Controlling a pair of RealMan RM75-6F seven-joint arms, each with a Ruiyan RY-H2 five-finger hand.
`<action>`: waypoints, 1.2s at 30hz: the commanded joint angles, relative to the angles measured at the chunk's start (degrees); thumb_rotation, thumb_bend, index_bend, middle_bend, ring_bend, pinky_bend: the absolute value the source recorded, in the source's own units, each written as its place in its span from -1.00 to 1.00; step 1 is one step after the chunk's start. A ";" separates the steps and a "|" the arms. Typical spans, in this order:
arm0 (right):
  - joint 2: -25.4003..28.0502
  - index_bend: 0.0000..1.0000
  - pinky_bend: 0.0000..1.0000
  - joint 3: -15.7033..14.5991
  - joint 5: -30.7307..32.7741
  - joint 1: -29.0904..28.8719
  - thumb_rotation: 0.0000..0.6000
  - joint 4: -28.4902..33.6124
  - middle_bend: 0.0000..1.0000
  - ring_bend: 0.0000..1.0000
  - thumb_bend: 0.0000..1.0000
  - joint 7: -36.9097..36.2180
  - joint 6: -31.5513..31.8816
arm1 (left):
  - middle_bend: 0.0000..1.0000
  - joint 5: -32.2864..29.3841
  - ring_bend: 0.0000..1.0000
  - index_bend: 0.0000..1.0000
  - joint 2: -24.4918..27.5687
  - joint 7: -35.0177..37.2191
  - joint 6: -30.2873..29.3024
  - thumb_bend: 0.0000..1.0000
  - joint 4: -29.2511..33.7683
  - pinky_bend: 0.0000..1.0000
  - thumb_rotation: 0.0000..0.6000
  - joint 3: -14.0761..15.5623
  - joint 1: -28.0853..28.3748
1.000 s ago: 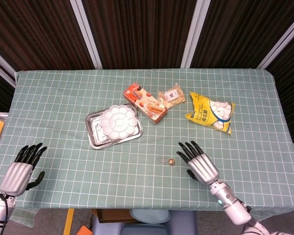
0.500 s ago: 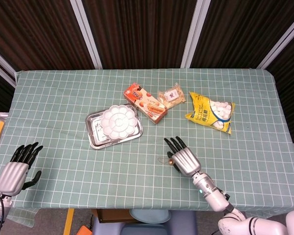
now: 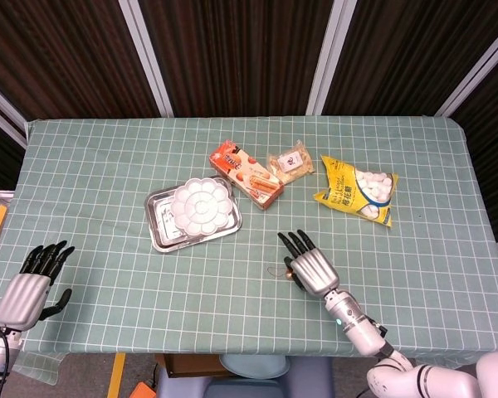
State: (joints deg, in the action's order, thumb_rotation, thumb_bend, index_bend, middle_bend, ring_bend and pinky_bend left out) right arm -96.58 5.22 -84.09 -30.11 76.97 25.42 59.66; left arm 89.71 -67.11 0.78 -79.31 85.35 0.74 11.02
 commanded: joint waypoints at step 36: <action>-0.89 0.57 -1.00 1.36 -0.66 -1.03 1.00 1.00 -0.64 -1.00 0.08 -6.00 5.80 | -1.00 -0.70 -1.00 -1.00 0.13 -0.13 -0.47 -0.16 -0.01 -0.94 1.00 -0.47 -0.21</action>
State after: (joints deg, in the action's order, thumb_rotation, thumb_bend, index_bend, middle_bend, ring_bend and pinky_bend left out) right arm -97.87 5.97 -84.63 -31.22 77.40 20.22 64.60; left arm 89.05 -66.98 0.64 -79.75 85.34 0.30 10.83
